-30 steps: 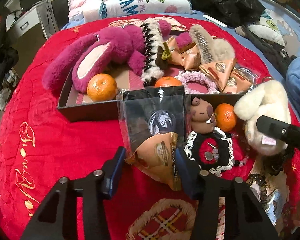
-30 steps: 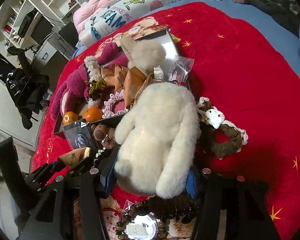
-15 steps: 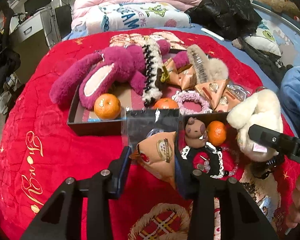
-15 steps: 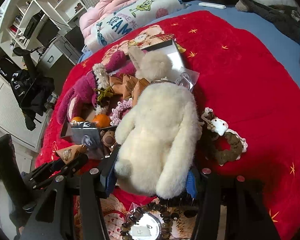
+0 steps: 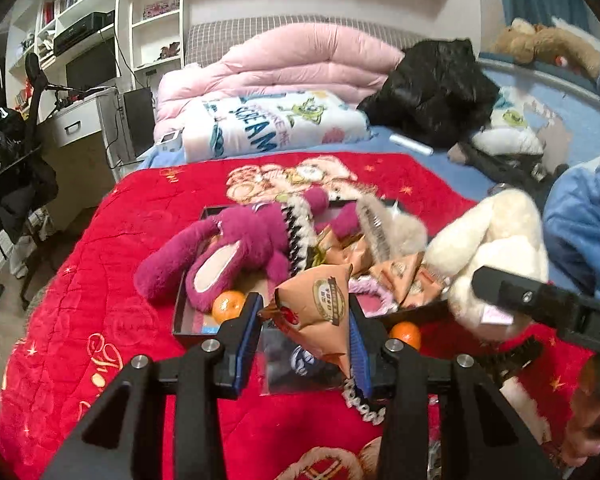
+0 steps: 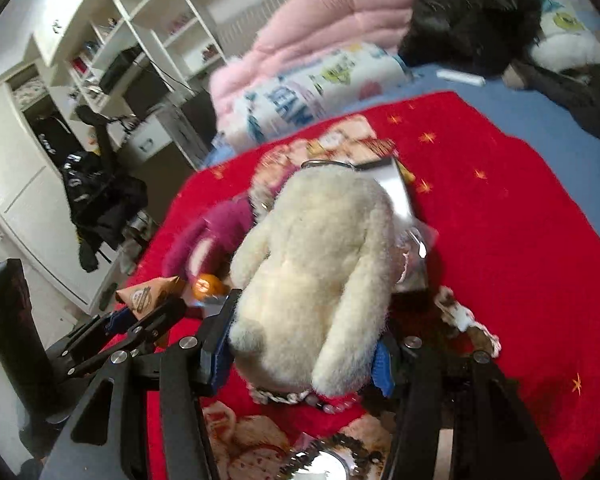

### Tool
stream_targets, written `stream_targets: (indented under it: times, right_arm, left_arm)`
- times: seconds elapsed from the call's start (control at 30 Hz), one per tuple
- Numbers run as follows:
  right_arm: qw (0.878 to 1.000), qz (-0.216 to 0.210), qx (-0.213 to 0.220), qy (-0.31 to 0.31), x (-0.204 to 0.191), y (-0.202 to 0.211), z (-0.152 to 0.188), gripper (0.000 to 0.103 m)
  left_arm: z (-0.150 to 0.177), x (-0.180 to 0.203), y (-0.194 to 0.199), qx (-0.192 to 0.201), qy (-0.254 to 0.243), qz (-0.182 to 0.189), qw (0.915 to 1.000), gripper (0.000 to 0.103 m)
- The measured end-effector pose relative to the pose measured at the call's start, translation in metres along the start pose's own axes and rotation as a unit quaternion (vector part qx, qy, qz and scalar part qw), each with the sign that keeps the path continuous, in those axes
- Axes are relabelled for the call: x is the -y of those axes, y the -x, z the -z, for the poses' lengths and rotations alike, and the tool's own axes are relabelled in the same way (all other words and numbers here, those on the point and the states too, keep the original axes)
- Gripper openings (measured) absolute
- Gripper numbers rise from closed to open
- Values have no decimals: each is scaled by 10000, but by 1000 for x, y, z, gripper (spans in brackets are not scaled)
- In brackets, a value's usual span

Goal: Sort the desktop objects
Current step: 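Carry the snack packet and white bunny toward the black box with both tools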

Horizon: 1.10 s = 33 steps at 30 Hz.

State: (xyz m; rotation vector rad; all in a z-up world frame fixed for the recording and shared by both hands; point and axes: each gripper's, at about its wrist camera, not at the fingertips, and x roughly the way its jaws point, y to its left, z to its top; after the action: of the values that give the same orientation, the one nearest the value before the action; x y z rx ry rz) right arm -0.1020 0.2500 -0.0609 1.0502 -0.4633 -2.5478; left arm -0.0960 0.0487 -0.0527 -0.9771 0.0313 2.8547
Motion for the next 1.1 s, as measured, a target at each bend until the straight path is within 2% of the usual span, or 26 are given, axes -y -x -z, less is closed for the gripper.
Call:
stream_targets:
  times: [0.23,0.57,0.8,1.1]
  right_arm:
    - [9997,-157,177,15,-5,5,0,54]
    - [9944,-650,794,251,-17,29,-1,54]
    - [9935,-574,833,526,-30,27,2,54]
    - [9926,-649,836,588,-32,25,4,54]
  left_arm:
    - [0,-4,-12,-129,185,76,9997,41]
    - [-2,-4,-12,-87,157,138,9997,41]
    - [-4,-1,-7,-29,105,163,9998,41]
    - [-5,-2,-10,-102,156,219,9996,41]
